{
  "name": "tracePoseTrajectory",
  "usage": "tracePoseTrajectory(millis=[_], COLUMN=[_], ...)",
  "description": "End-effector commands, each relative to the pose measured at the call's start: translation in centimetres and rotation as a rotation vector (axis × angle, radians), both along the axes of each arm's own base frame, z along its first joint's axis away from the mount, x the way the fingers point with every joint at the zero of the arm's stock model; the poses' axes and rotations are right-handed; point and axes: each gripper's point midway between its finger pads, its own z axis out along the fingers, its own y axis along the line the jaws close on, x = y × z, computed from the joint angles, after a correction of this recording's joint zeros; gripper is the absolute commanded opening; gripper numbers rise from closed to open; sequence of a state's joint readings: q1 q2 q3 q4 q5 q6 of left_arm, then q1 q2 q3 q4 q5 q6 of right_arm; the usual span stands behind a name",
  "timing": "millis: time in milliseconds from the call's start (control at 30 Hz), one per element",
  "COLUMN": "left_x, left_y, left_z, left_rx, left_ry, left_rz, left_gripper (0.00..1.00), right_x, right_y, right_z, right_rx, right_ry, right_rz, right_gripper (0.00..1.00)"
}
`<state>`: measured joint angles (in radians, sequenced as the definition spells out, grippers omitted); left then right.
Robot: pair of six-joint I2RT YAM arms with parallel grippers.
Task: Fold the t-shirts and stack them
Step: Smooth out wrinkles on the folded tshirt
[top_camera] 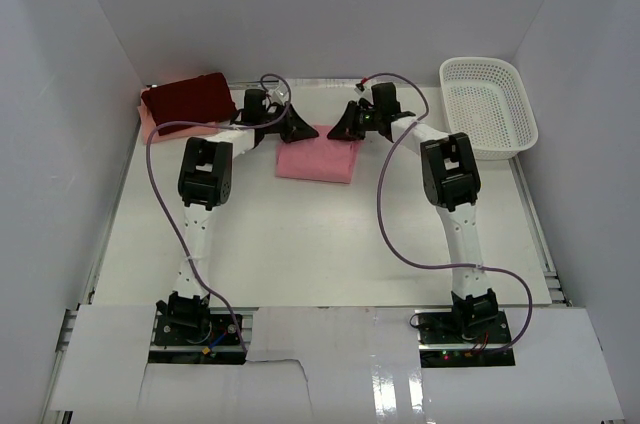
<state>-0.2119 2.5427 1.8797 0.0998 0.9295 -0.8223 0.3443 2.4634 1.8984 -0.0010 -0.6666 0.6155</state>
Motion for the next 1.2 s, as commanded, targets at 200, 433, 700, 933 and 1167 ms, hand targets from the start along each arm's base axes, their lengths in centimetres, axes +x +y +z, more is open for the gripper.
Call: tracePoseTrajectory(millis=[200, 433, 700, 933, 1167], left_x=[1.4, 2.8, 3.6, -0.4, -4.4], left_y=[2.7, 3.2, 2.6, 2.1, 1.0], left_z=[1.4, 6.3, 16.4, 17.1, 12.0], left_rx=[0.166, 0.169, 0.109, 0.07, 0.025], left_ry=[-0.184, -0.302, -0.42, -0.356, -0.22], left_rz=[0.121, 0.169, 0.175, 0.127, 0.042], left_gripper=[0.0, 0.0, 0.0, 0.0, 0.0], right_x=[3.1, 4.1, 4.0, -1.4, -6.6], right_y=[-6.8, -8.0, -6.5, -3.9, -1.2], right_z=[-4.0, -0.9, 9.2, 11.4, 9.1], right_rx=[-0.109, -0.103, -0.004, 0.113, 0.163], right_ry=[-0.037, -0.114, -0.237, -0.134, -0.01], right_rz=[-0.15, -0.162, -0.103, 0.025, 0.135], right_gripper=[0.08, 0.08, 0.08, 0.08, 0.08])
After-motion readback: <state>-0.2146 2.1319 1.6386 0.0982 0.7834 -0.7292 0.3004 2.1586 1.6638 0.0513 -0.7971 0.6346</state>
